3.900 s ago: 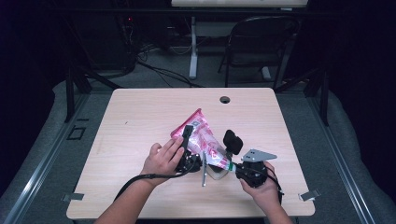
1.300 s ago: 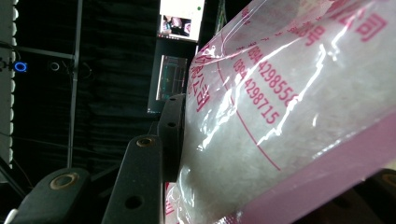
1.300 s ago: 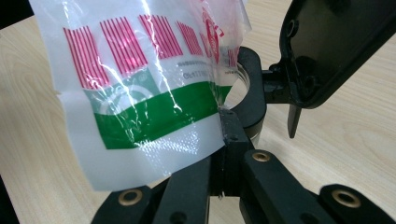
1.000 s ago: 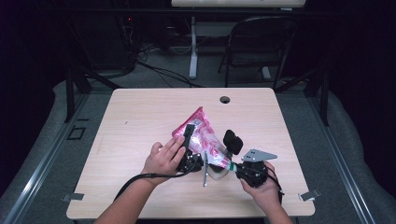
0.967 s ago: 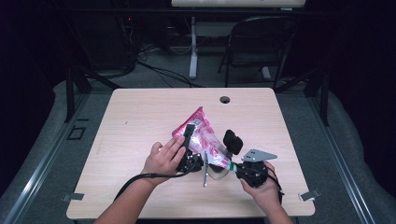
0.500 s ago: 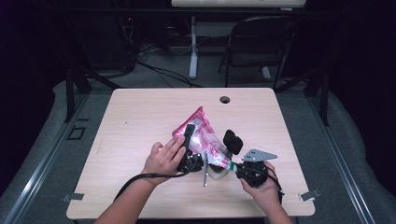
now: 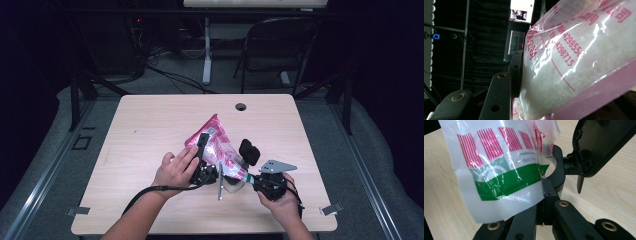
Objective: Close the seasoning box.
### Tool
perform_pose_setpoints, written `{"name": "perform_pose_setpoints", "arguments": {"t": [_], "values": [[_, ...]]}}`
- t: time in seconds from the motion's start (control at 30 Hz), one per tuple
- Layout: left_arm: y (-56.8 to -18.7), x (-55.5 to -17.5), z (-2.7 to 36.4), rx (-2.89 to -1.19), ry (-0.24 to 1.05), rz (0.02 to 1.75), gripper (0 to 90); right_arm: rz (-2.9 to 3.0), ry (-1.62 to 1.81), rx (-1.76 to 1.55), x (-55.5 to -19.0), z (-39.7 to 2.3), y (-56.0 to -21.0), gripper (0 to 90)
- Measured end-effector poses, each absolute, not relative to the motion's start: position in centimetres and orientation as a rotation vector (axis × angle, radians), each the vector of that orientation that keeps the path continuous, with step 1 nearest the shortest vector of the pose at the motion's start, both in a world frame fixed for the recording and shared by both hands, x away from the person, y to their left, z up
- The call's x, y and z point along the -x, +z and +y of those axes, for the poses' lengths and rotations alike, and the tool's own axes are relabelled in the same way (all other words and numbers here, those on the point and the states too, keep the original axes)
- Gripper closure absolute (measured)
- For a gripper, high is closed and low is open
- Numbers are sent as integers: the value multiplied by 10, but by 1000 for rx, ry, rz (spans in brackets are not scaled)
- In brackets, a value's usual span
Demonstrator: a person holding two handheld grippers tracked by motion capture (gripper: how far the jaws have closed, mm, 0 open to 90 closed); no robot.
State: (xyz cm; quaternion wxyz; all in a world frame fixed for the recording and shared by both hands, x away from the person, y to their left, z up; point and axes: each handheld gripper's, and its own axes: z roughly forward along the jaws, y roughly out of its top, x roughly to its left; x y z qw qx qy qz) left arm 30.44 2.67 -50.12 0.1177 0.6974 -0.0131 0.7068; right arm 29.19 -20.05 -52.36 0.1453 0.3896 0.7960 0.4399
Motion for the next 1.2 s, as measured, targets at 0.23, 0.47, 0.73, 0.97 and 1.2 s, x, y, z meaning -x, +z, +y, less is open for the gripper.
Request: {"name": "perform_pose_setpoints", "arguments": {"t": [0.23,0.47,0.73,0.97,1.2], "values": [[-501,-304,27,-2043,2065,-38,654,2291,1268,-1119,-292,-200,-524,900],[-500,-304,26,-2032,2074,-46,654,2292,1265,-1122,-292,-201,-523,900],[-500,-304,26,-2029,2073,-46,654,2292,1269,-1121,-292,-201,-523,900],[-502,-304,26,-2051,2056,-32,656,2291,1264,-1124,-292,-201,-523,900],[-506,-305,28,-2065,2046,-23,659,2290,1263,-1126,-292,-201,-524,900]]}}
